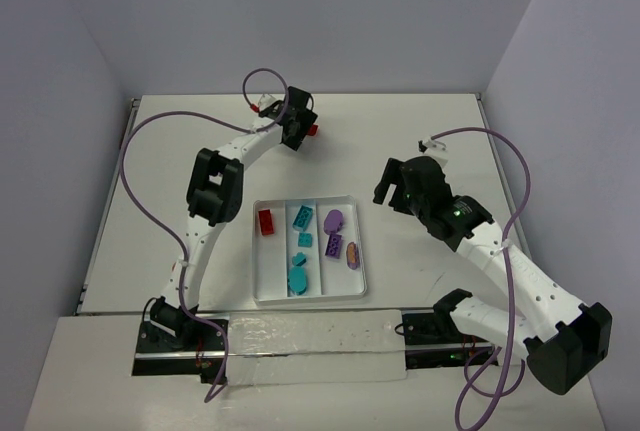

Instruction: Sort the legos into containers by color

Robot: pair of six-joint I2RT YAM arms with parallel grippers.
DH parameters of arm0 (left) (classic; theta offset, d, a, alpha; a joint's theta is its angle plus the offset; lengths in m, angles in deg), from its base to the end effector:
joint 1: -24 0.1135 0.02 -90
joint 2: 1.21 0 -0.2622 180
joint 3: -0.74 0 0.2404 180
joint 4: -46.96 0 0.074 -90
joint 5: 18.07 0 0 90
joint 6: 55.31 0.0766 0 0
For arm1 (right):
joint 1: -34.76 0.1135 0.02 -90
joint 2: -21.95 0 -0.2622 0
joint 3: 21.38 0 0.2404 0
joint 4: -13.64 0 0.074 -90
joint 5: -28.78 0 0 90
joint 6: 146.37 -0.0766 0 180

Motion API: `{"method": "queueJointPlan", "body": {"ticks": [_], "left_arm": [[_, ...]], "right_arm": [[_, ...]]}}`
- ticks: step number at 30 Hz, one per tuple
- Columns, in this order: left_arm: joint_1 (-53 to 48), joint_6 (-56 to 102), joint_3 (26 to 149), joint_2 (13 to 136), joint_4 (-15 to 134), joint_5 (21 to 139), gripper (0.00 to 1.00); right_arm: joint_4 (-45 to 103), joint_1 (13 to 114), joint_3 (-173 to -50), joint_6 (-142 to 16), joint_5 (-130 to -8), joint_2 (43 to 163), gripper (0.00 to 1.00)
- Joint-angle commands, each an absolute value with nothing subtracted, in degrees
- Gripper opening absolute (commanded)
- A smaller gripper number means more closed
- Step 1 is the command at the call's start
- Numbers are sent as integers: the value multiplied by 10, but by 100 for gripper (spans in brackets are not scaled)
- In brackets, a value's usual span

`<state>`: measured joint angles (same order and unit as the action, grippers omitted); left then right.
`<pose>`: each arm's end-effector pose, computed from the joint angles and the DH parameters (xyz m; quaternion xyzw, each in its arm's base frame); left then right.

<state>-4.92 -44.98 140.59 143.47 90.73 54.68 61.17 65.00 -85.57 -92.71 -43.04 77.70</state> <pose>0.5106 -0.2561 0.1345 -0.4442 0.8129 -0.2019 0.3179 0.2057 0.0922 0.2730 0.1152 0.8867 0.1137 0.4331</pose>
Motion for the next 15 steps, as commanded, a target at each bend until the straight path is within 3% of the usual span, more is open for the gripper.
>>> {"method": "queueJointPlan", "body": {"ticks": [1,7,15], "left_arm": [[-44,-407,1430,1406,934,553,74],[-44,-335,1407,1370,941,531,76],[-32,-164,1448,1384,872,560,93]], "right_arm": [[606,651,-850,-932,-433,775,89],[587,651,-843,-934,-442,780,89],[579,654,-858,-939,-452,795,89]]}}
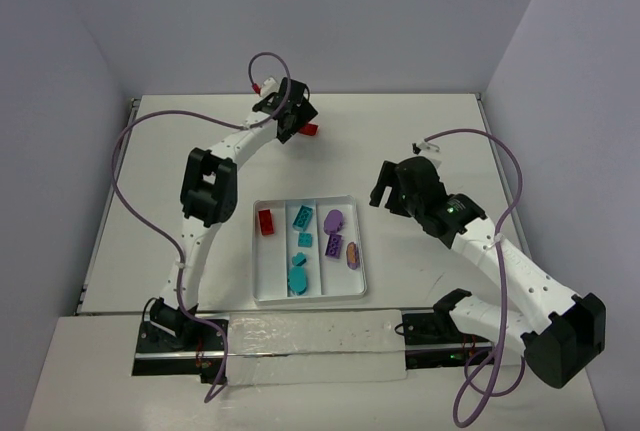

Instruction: Sort the legos into containers by color

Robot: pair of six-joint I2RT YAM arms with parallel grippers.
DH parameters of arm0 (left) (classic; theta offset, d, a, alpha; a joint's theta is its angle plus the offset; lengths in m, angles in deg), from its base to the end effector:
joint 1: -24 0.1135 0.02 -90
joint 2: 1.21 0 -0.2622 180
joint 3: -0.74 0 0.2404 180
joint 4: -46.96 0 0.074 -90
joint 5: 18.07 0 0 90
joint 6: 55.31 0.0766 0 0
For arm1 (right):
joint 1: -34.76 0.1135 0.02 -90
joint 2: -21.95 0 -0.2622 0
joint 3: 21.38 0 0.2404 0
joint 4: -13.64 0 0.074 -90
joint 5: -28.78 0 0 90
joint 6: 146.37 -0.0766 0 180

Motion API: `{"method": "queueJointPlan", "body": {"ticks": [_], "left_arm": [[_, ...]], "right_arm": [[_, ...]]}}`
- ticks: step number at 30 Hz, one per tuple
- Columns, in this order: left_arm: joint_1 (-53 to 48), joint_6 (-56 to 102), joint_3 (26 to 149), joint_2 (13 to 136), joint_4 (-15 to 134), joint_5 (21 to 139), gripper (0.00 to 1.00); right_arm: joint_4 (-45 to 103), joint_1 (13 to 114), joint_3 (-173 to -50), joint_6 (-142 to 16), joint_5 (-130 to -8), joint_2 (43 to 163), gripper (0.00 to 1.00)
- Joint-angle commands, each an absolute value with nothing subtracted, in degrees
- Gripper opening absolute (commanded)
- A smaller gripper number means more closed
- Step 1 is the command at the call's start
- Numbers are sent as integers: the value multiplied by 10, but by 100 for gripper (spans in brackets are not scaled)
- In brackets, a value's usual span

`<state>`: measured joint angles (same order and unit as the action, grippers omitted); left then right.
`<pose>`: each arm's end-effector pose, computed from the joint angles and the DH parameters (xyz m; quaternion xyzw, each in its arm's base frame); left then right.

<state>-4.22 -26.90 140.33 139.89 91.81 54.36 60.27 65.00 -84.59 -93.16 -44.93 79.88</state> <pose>0.5095 -0.2472 0.1654 -0.3178 0.8625 -0.1589 0.3603 0.2103 0.0977 0.2603 0.1098 0.8972 0.1175 0.4112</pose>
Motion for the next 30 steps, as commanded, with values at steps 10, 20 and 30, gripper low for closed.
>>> {"method": "queueJointPlan", "body": {"ticks": [10,20,30], "left_arm": [[-16,-143,1505,1478,778,602,95],[-10,-154,1552,1521,779,620,95],[-30,-148,1511,1501,774,642,86]], "right_arm": [[590,654,-870,-936,-451,793,89],[588,654,-867,-935,-456,802,89],[587,654,-871,-935,-456,807,89]]}}
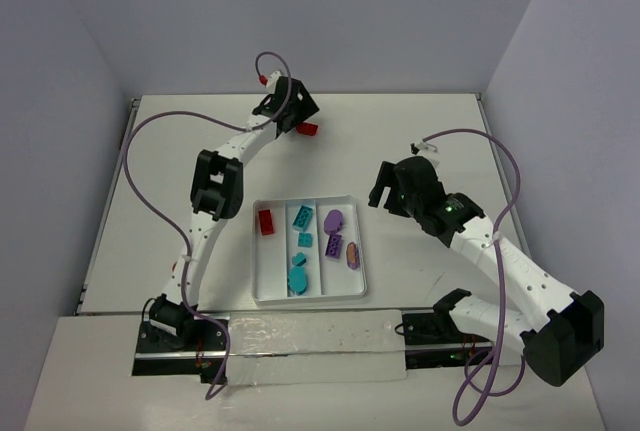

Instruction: Sort the legos into containers by color

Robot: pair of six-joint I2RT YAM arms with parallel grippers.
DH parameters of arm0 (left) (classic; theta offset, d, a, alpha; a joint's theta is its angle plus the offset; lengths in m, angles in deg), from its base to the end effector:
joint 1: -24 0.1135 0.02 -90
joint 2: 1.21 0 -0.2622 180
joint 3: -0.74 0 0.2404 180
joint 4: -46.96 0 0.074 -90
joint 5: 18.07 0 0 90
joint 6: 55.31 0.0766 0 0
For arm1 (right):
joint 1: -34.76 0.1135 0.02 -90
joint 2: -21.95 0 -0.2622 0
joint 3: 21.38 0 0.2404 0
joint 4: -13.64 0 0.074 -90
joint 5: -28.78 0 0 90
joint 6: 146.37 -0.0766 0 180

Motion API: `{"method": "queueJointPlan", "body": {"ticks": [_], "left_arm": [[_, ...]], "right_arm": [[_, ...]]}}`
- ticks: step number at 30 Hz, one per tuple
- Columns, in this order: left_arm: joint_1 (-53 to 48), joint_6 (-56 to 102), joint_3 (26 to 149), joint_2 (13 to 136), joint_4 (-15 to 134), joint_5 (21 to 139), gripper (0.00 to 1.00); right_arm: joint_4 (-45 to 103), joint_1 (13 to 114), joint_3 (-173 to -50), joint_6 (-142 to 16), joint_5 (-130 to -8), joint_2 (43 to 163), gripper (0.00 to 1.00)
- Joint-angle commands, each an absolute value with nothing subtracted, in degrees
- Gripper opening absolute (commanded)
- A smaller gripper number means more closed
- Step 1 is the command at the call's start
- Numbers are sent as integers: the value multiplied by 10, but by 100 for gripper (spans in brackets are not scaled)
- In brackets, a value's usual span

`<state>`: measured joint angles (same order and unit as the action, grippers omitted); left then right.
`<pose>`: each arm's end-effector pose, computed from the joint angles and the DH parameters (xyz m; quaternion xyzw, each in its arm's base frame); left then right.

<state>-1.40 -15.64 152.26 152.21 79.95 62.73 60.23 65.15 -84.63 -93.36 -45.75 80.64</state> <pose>0.5630 -0.2538 0.1373 -0.2270 0.8549 -0.2269 0.4077 0.2115 0.1003 0.2577 0.1067 0.9007 0.1211 0.4034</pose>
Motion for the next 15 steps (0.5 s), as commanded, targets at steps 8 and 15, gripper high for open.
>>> {"method": "queueJointPlan", "body": {"ticks": [8,15], "left_arm": [[-52,-133,1455,1472,773,638,83],[-84,-100,1415,1438,781,612,85]], "right_arm": [[590,655,-868,-934,-455,801,89],[589,655,-870,-933,-457,804,89]]}}
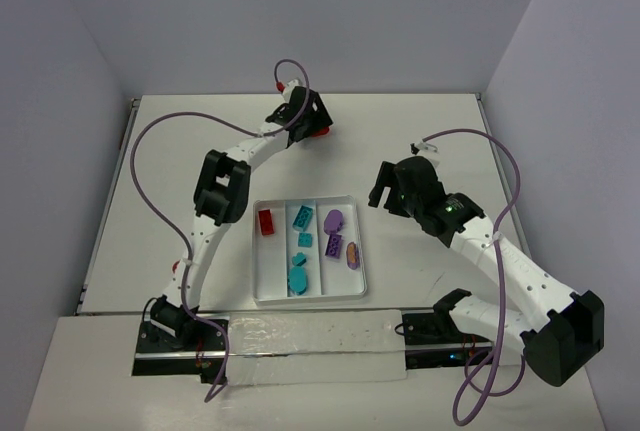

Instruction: Sort the legos into containers by color

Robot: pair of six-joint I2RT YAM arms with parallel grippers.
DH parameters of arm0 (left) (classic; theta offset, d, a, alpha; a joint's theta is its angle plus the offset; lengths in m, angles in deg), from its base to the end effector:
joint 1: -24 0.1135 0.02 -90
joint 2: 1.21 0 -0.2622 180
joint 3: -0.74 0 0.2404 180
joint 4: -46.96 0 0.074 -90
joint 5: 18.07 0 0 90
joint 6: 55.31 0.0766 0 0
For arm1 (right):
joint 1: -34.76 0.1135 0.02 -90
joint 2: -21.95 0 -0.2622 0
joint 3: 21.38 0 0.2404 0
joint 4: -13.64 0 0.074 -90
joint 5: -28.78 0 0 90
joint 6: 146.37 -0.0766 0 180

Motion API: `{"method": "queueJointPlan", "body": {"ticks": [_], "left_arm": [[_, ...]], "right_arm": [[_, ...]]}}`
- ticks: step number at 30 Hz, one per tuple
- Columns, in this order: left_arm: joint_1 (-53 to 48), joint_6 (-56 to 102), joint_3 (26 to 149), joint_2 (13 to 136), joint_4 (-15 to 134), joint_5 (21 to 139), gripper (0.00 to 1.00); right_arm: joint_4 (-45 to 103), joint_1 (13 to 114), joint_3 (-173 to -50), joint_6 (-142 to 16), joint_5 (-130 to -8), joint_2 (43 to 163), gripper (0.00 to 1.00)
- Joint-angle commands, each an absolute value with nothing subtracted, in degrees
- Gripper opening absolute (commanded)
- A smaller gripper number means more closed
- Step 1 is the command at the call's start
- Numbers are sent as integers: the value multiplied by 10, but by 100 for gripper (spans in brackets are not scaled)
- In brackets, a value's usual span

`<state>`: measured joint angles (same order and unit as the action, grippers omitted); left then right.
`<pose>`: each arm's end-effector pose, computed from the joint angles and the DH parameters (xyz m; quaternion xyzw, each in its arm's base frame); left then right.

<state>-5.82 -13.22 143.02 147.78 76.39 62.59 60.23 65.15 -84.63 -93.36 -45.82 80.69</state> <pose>0.5305 -0.2897 0.1323 -0.1761 0.8718 -0.2267 0.3970 0.2116 0.1005 0.2575 0.1065 0.9010 0.1214 0.4028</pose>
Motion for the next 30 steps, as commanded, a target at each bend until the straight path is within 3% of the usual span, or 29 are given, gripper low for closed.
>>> {"method": "queueJointPlan", "body": {"ticks": [1,9,19,30], "left_arm": [[-87,-96,1414,1438,784,608,86],[-110,-59,1416,1433,811,598,88],[-121,24,1404,1390,915,517,99],[-96,94,1501,1463,909,585,97]], "right_arm": [[589,655,-870,-934,-457,803,89],[590,656,-867,-935,-456,795,89],[587,656,-870,-936,-460,796,89],[590,660,-878,-938,-459,794,89]]}}
